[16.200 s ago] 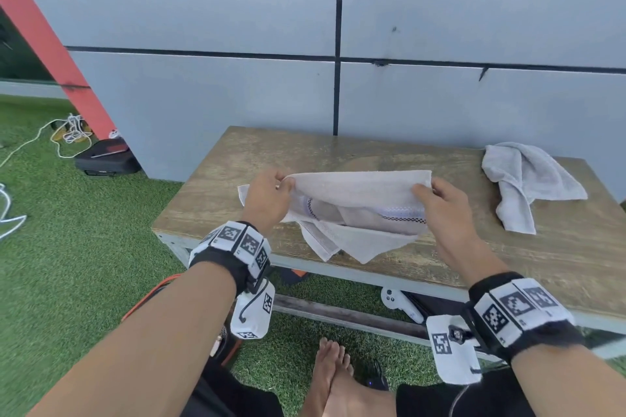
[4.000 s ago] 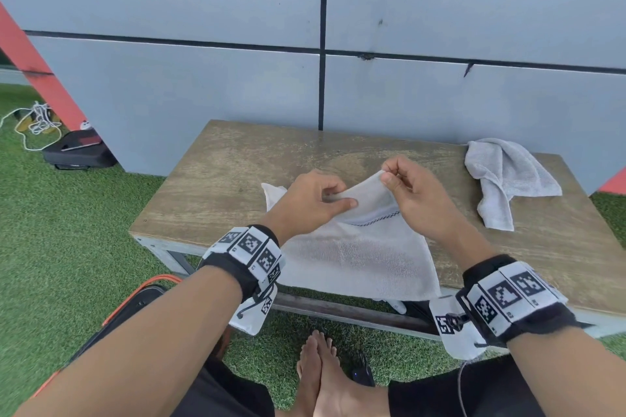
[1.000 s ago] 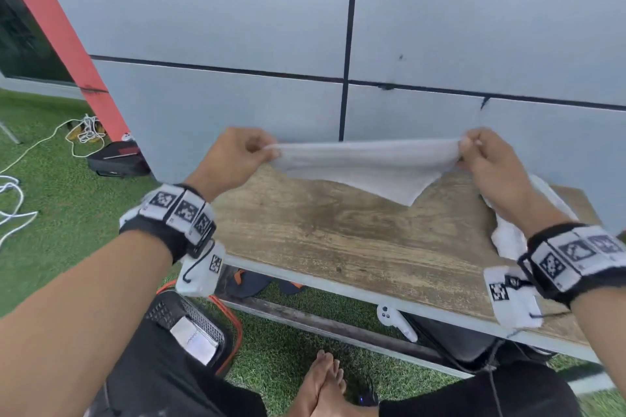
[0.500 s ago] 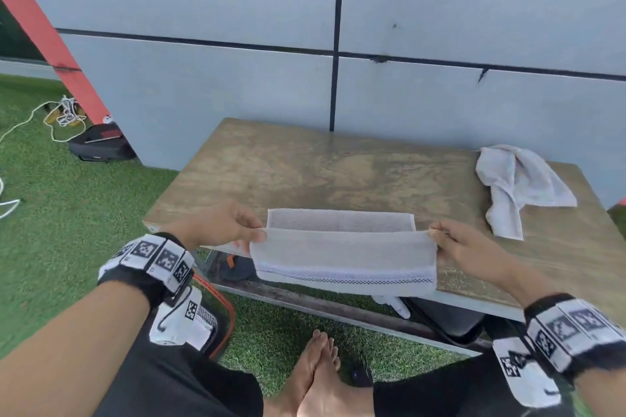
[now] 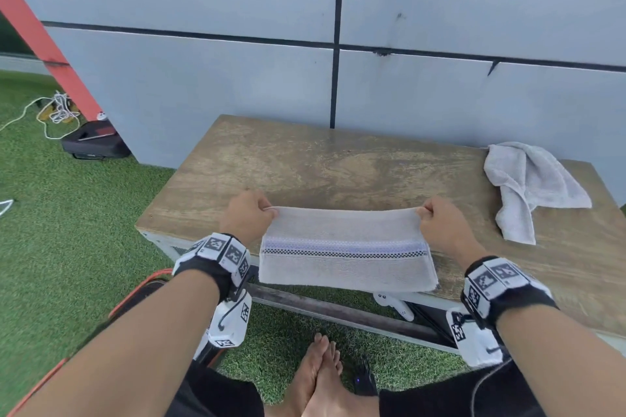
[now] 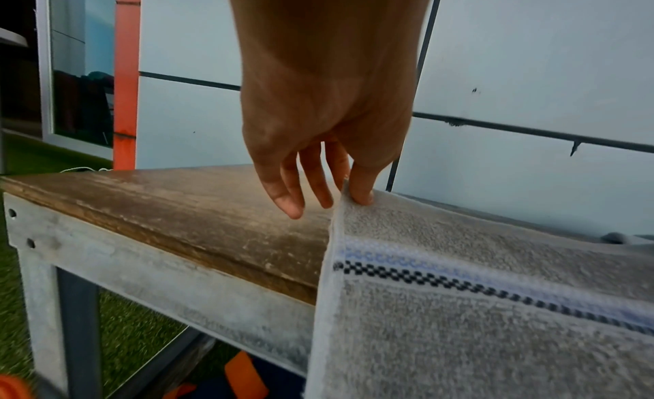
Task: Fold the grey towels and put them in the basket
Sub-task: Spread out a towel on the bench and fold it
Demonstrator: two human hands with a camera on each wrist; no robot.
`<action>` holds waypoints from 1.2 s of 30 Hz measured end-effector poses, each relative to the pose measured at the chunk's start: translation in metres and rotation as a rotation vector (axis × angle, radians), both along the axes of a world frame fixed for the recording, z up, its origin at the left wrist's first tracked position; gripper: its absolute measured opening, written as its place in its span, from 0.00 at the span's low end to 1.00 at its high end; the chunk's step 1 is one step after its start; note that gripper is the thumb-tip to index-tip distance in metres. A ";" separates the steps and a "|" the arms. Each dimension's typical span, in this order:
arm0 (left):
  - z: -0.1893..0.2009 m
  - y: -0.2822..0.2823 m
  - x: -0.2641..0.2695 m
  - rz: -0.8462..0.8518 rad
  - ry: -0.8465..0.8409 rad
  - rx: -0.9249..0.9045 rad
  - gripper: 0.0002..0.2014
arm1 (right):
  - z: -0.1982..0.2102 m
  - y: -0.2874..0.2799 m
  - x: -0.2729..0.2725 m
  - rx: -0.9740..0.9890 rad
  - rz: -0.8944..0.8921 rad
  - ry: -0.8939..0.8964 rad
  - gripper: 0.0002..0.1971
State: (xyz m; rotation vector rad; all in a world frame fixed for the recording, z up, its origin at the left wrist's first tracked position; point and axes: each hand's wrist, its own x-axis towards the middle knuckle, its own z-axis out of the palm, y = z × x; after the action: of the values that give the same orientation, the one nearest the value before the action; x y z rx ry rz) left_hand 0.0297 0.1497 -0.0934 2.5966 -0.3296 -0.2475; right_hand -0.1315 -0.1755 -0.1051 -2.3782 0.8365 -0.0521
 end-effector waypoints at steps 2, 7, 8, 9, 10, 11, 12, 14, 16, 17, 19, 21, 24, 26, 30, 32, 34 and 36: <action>-0.006 -0.002 0.000 0.021 -0.010 0.013 0.07 | -0.009 -0.002 0.005 -0.035 -0.013 0.031 0.15; -0.017 -0.004 0.002 0.024 0.002 0.018 0.06 | -0.021 -0.001 0.005 -0.078 -0.046 0.075 0.12; -0.017 -0.004 0.002 0.017 -0.004 0.023 0.06 | -0.022 -0.001 0.005 -0.089 -0.044 0.076 0.11; -0.018 -0.004 0.003 0.011 -0.008 0.032 0.06 | -0.023 -0.001 0.004 -0.100 -0.041 0.077 0.11; -0.018 -0.005 0.003 0.004 -0.013 0.038 0.06 | -0.024 -0.001 0.003 -0.111 -0.038 0.077 0.11; -0.017 -0.005 0.003 0.000 -0.018 0.045 0.06 | -0.025 -0.001 0.003 -0.119 -0.036 0.074 0.11; -0.017 -0.006 0.002 0.000 -0.022 0.051 0.06 | -0.025 0.000 0.002 -0.125 -0.033 0.065 0.11; -0.016 -0.006 0.001 0.002 -0.033 0.061 0.06 | -0.025 0.001 0.001 -0.135 -0.031 0.045 0.10; -0.016 -0.006 -0.001 -0.002 -0.042 0.058 0.06 | -0.025 0.001 0.001 -0.126 -0.038 0.038 0.09; -0.014 -0.006 -0.001 -0.004 -0.046 0.049 0.06 | -0.025 0.001 0.000 -0.118 -0.042 0.044 0.09; -0.013 -0.005 -0.002 -0.007 -0.051 0.036 0.06 | -0.025 0.001 0.000 -0.105 -0.047 0.048 0.08; -0.013 -0.005 -0.001 -0.018 -0.053 0.053 0.06 | -0.026 0.002 0.000 -0.111 -0.049 0.041 0.08; -0.012 -0.007 -0.001 -0.018 -0.048 0.079 0.05 | -0.028 0.007 0.000 -0.139 -0.064 0.031 0.08; -0.014 -0.008 0.000 -0.013 -0.049 0.067 0.05 | -0.028 0.009 0.000 -0.146 -0.077 0.021 0.08; -0.018 -0.005 0.001 -0.028 -0.044 0.104 0.07 | -0.027 0.008 -0.004 -0.138 -0.049 0.007 0.06; -0.018 -0.004 0.000 -0.038 -0.040 0.132 0.07 | -0.027 0.006 -0.006 -0.133 -0.019 0.014 0.07; -0.015 -0.005 -0.001 -0.045 -0.041 0.161 0.07 | -0.024 0.005 -0.007 -0.111 -0.005 0.038 0.07; -0.012 -0.007 -0.003 -0.059 -0.039 0.189 0.08 | -0.022 0.004 -0.007 -0.101 0.008 0.089 0.06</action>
State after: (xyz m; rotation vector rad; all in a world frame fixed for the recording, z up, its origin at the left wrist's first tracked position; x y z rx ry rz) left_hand 0.0262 0.1428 -0.1057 2.7834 -0.4151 -0.2604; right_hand -0.1386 -0.1720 -0.1271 -2.4942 0.8846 0.0157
